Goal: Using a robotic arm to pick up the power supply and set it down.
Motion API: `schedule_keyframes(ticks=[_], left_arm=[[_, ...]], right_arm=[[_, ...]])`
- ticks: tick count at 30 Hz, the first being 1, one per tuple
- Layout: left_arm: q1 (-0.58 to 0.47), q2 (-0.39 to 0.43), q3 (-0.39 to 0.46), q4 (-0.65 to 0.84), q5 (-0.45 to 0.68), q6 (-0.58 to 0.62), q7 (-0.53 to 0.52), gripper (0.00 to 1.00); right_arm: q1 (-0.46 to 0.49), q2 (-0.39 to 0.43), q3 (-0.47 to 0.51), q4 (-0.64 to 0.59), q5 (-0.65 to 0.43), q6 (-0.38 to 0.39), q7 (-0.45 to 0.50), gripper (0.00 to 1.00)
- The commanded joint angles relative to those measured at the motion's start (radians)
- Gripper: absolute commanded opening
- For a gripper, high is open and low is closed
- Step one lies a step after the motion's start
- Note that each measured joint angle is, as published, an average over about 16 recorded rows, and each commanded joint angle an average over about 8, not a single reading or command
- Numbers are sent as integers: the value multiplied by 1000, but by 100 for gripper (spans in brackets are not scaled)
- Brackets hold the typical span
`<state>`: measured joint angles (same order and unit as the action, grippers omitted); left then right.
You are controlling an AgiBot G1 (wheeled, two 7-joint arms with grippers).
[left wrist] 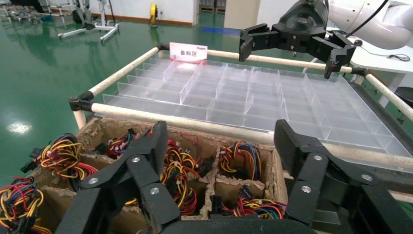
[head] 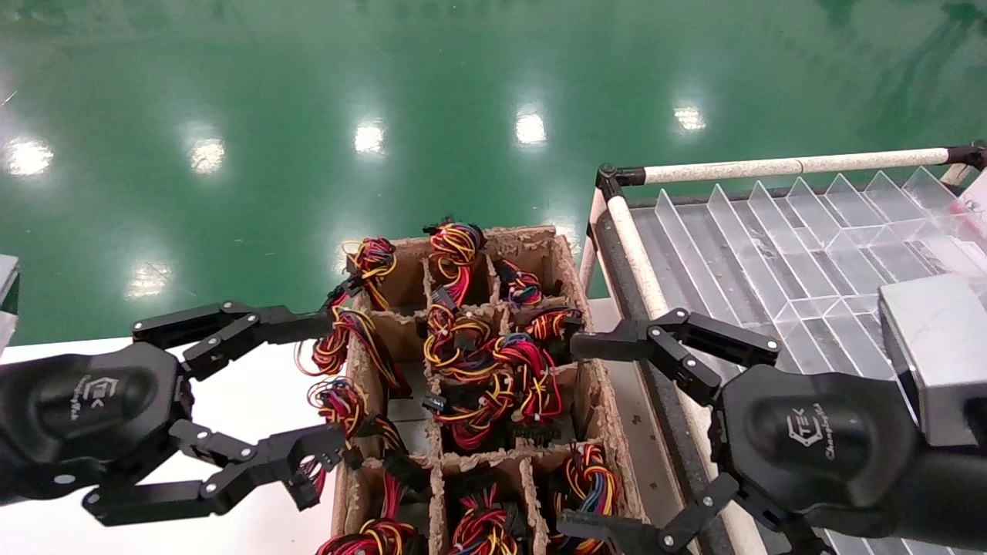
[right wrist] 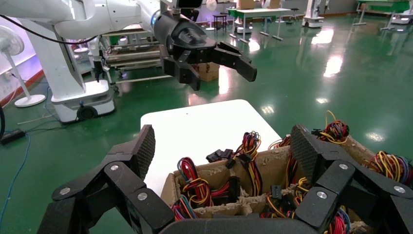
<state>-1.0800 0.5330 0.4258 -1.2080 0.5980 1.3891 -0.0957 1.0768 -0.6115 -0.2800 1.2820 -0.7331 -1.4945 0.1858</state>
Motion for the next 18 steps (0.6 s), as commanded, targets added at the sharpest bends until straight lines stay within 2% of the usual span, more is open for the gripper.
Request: schedule_keyframes(ticks=[1,2,4,7,18], left_arm=[[0,0,0,0,0,0,0,38],[0,0,0,0,0,0,0,49],[0,0,0,0,0,0,0,61],[0,0,0,0,0,0,0,99],[0,0,0,0,0,0,0,100]], right_arm=[[0,0,0,0,0,0,0,100],[0,0,0,0,0,0,0,100],[0,0,0,0,0,0,0,100],[0,0,0,0,0,0,0,100],[0,0,0,0,0,0,0,100]])
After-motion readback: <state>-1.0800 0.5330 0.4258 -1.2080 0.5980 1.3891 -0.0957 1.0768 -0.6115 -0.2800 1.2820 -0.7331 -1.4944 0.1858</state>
